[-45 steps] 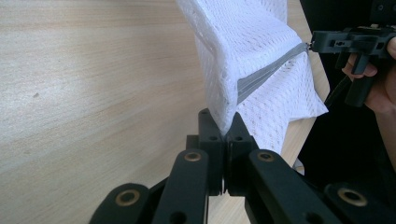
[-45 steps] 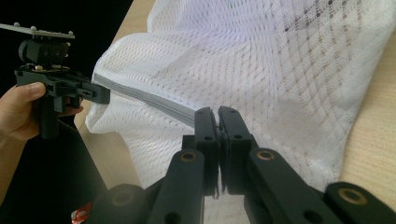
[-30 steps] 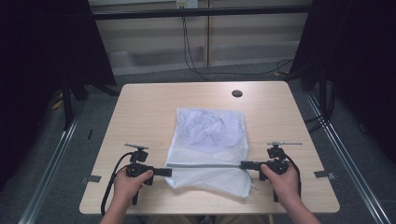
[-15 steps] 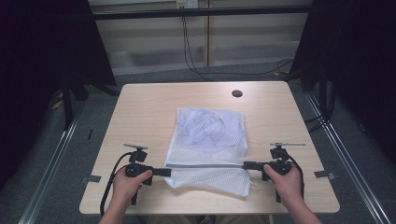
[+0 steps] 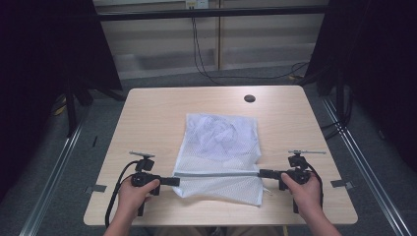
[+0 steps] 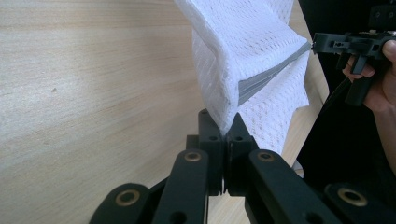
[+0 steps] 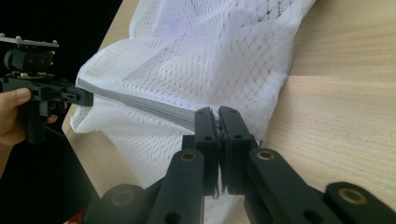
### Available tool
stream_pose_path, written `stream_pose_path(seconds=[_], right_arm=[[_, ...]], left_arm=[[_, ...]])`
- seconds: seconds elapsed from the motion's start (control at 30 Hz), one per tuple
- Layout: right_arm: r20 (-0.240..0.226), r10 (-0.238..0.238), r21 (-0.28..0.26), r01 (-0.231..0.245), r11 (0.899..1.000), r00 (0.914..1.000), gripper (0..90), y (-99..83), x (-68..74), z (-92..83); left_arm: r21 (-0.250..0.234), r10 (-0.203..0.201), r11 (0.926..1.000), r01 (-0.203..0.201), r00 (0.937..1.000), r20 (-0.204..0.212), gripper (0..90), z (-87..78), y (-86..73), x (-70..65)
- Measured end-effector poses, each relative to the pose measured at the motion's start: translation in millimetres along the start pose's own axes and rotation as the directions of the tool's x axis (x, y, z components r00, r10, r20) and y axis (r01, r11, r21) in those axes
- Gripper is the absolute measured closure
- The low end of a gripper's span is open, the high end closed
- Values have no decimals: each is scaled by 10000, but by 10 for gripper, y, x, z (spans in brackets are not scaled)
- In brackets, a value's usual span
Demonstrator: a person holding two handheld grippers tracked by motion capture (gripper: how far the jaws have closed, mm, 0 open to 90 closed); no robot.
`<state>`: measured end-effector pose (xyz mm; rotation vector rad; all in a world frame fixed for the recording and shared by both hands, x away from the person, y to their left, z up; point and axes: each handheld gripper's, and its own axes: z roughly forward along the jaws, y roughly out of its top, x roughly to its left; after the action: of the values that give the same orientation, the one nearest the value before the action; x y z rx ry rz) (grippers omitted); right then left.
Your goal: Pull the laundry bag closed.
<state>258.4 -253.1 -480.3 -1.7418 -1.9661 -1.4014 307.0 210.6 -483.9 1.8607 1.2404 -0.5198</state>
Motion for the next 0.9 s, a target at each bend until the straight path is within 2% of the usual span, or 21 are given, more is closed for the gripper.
stream_pose_path(seconds=[0.17,0.23,0.27,0.33,0.37,0.4,0.5,0.53,0.6,0.7,0.73,0.9], right_arm=[[7,87,-60,-87,9999,10000,873,3,-22,-33],[23,106,-90,-105,9999,9999,873,6,-29,-43],[0,99,-96,-99,9999,10000,873,7,-30,-45],[32,111,-70,-110,9999,9999,873,6,-29,-47],[20,116,-49,-116,9999,9999,872,6,-33,-48],[-12,129,-76,-130,9999,9999,872,3,-37,-46],[-23,28,-62,-28,10000,10000,871,1,-36,-48],[-12,7,-79,-7,10000,10000,869,-2,-35,-50],[157,-94,20,93,10000,9998,861,-6,-32,-49],[543,-263,-239,276,9993,9982,756,-11,-47,-65],[664,-314,-376,339,9987,9973,710,-7,-54,-80],[860,-541,-748,606,9954,9948,496,17,-66,-79]], left_arm=[[83,85,9999,-85,10000,27,886,-10,4,6],[-61,-139,9999,140,9999,99,886,2,1,-18],[39,-18,10000,17,10000,47,886,-1,4,-17],[14,-96,10000,96,9999,60,886,2,3,-24],[75,-9,10000,8,10000,46,885,-3,4,-17],[-57,-23,10000,24,10000,23,886,2,5,-20],[-44,-1,10000,2,9999,128,881,-8,1,-28],[-134,161,9998,-159,9998,139,872,-10,1,-26],[-286,177,9994,-177,9998,13,805,-25,1,-25],[-421,331,9985,-338,9993,-167,677,-59,0,-21],[-549,266,9981,-275,9995,-174,627,-74,1,-20],[-980,638,9928,-682,9968,-477,486,-119,20,-29]])
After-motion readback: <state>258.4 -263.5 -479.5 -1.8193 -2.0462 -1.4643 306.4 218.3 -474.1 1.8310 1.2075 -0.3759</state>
